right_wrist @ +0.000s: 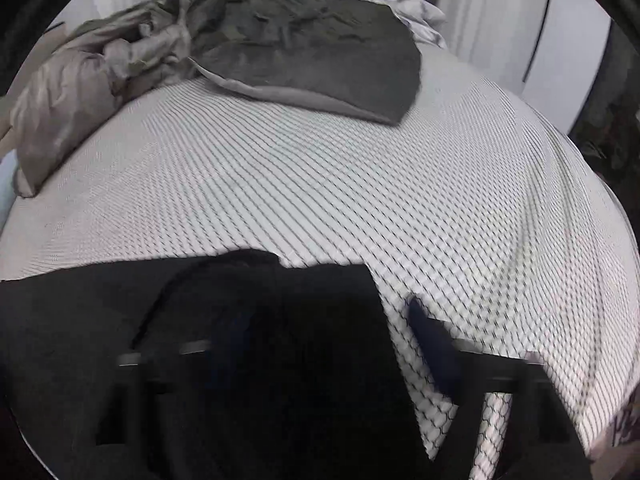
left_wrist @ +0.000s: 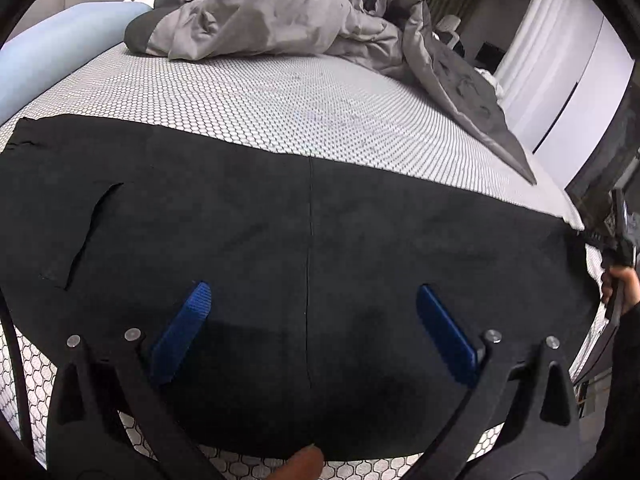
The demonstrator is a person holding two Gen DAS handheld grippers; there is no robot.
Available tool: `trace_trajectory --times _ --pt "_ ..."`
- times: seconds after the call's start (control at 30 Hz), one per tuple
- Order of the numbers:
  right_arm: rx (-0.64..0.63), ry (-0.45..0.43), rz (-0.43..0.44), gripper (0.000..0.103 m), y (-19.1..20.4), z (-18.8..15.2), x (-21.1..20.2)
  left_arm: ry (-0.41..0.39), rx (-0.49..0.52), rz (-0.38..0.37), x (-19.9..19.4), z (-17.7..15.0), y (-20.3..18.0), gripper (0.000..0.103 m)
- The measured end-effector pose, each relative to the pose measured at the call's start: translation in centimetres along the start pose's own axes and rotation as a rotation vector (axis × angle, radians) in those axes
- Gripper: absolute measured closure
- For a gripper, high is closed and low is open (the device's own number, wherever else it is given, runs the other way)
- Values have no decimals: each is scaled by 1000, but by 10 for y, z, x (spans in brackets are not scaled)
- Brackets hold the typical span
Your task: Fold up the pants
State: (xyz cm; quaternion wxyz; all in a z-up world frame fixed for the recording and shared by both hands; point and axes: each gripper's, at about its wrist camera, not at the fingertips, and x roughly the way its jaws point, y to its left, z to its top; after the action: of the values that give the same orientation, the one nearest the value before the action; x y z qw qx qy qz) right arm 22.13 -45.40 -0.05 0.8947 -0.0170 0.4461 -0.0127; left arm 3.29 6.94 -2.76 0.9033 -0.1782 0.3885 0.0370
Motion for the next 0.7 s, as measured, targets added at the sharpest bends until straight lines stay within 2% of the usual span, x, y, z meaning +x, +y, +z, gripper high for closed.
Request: trace_trajectory --times 0.1,0.17,0.2,0.23,0.3,0.4,0.47,0.5,0.6,0.7 --pt "-17 -4 -55 48 4 7 13 8 25 12 3 -2 2 1" --pt "-32 72 -89 48 6 10 41 15 16 25 7 -3 4 1" --pt "-28 99 -95 45 5 11 54 21 10 25 9 0 8 1" --pt "-19 113 -97 36 4 11 60 25 5 25 10 0 9 1" --pt "2 103 -107 28 0 12 60 24 8 31 10 0 10 1" --pt "50 36 -70 25 -12 9 33 20 16 38 9 0 9 1" --pt "80 -31 -54 13 -23 -3 2 18 20 39 8 0 7 1" --pt "103 -74 -48 4 -31 -12 -15 14 22 37 7 0 6 1" --pt "183 -160 -2 1 -54 -51 -56 11 53 2 4 -3 -4 1" --pt "311 -173 119 1 -78 -98 -72 35 117 13 10 -7 -15 1"
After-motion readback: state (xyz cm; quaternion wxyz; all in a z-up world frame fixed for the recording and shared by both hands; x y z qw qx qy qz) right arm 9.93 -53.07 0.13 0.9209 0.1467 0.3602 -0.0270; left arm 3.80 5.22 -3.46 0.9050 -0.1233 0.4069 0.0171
